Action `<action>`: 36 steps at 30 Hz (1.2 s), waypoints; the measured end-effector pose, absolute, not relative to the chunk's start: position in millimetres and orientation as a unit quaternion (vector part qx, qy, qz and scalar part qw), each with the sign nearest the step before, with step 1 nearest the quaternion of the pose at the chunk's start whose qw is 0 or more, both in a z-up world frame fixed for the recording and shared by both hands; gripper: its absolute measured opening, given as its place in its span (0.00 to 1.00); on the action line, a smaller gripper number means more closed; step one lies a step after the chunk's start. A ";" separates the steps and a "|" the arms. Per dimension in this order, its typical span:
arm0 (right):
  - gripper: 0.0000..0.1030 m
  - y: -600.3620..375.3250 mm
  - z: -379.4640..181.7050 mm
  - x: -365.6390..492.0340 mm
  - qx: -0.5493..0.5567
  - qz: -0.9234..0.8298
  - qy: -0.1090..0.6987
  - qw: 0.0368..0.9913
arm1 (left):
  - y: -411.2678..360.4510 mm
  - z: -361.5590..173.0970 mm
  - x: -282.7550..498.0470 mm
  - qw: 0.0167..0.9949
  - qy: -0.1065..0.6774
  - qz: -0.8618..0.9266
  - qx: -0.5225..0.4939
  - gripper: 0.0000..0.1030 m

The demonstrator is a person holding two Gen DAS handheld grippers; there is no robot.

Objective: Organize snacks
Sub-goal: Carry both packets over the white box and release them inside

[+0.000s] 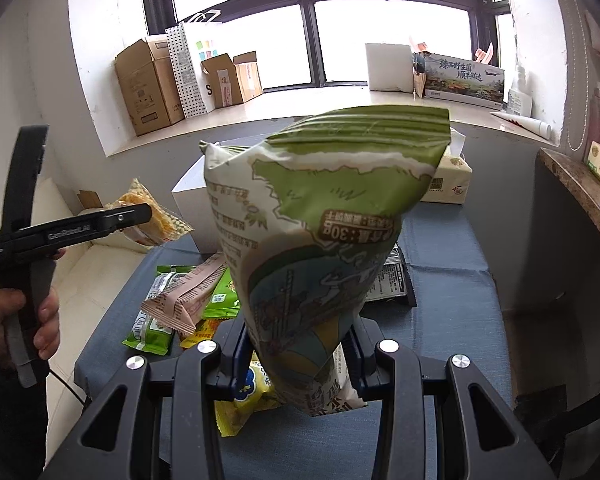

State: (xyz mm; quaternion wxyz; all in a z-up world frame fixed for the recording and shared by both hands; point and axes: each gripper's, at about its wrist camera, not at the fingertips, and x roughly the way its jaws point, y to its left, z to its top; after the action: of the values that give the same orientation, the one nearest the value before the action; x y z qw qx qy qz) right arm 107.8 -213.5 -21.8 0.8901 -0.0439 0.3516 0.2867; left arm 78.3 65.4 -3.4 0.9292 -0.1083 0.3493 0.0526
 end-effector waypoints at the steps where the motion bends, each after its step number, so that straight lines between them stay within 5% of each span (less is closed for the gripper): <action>1: 0.41 -211.4 -20.8 109.7 -0.044 0.289 0.351 0.890 | 63.6 2.6 75.0 0.931 0.345 0.049 -0.104 0.72; 14: 0.41 -175.9 46.1 204.6 -0.019 0.323 0.302 0.897 | 65.8 70.5 135.7 0.958 0.279 0.022 -0.063 0.73; 26: 0.42 -112.6 31.2 351.8 -0.045 0.277 0.415 0.865 | 88.7 24.4 243.3 0.934 0.348 0.050 -0.059 0.78; 27: 0.47 -108.7 24.2 358.3 -0.050 0.273 0.426 0.861 | 89.9 18.1 247.7 0.931 0.356 0.051 -0.061 0.79; 28: 0.72 -105.1 16.2 364.2 -0.056 0.275 0.441 0.853 | 90.8 12.4 250.3 0.928 0.362 0.050 -0.065 0.85; 30: 1.00 -105.4 6.3 370.3 -0.048 0.267 0.461 0.845 | 90.1 3.4 253.2 0.925 0.373 0.043 -0.062 1.00; 36: 1.00 -118.0 7.6 360.9 -0.047 0.258 0.442 0.858 | 89.0 -4.2 246.3 0.926 0.371 0.043 -0.055 1.00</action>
State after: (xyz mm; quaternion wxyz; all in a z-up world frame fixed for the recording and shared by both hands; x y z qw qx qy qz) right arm 360.9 -118.0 7.6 0.8577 -0.0470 0.4424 0.2578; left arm 246.3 89.0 -4.2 0.9261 -0.0554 0.3708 0.0426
